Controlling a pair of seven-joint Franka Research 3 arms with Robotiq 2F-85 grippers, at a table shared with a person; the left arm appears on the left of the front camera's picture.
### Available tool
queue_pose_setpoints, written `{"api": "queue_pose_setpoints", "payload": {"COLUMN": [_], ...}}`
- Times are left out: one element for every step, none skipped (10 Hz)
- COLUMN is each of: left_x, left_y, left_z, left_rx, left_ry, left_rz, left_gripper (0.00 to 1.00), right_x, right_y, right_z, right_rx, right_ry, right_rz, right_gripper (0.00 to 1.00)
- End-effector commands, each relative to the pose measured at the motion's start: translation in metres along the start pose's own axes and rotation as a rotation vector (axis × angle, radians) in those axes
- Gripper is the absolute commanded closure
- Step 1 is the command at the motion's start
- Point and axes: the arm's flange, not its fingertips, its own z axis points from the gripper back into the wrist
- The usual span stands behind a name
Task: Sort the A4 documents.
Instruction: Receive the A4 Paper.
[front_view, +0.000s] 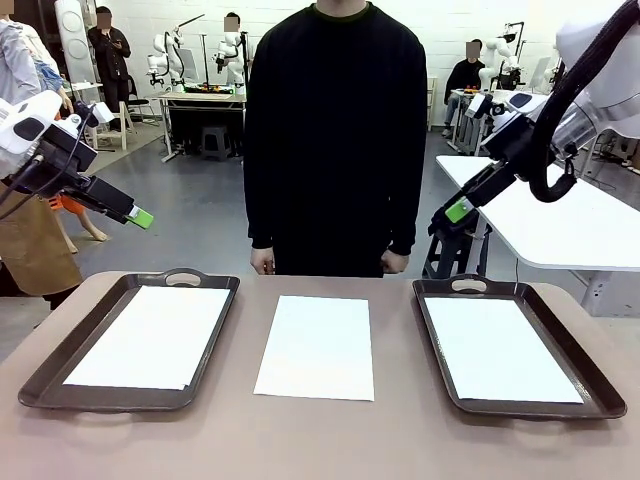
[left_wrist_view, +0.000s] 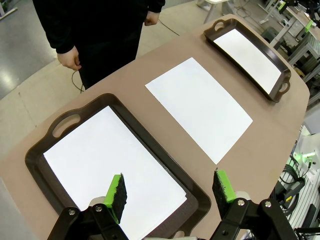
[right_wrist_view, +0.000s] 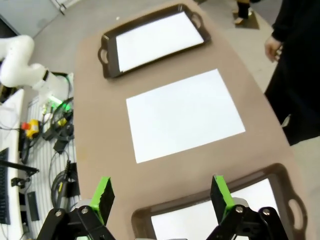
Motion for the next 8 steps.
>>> {"api": "queue_pose_setpoints", "payload": {"left_x": [0.0, 0.0, 0.0, 0.0, 0.0, 0.0, 0.0, 0.0], "left_y": [0.0, 0.0, 0.0, 0.0, 0.0, 0.0, 0.0, 0.0], "left_z": [0.001, 0.001, 0.001, 0.001, 0.001, 0.001, 0.001, 0.001], "left_rx": [-0.011, -0.011, -0.011, -0.011, -0.011, -0.011, -0.011, -0.011], "left_ry": [-0.004, -0.004, -0.004, -0.004, -0.004, -0.004, -0.004, -0.004], "left_rz": [-0.005, -0.005, -0.005, -0.005, -0.005, -0.005, -0.005, -0.005], "left_gripper": [0.1, 0.1, 0.1, 0.1, 0.1, 0.1, 0.1, 0.1], "right_x": [-0.007, -0.01, -0.012, -0.014, -0.017, -0.021, -0.025, -0.027], "right_y": [0.003, 0.003, 0.004, 0.003, 0.003, 0.002, 0.002, 0.002], "right_z": [0.006, 0.008, 0.01, 0.013, 0.015, 0.017, 0.017, 0.018], "right_rx": [0.006, 0.0, -0.009, -0.025, -0.034, -0.049, -0.056, -0.057], "right_ry": [0.025, 0.02, 0.015, 0.011, 0.012, 0.018, 0.02, 0.016], "right_rz": [0.011, 0.002, -0.006, -0.015, -0.024, -0.037, -0.054, -0.059], "right_gripper": [0.0, 0.0, 0.0, 0.0, 0.0, 0.0, 0.0, 0.0]}}
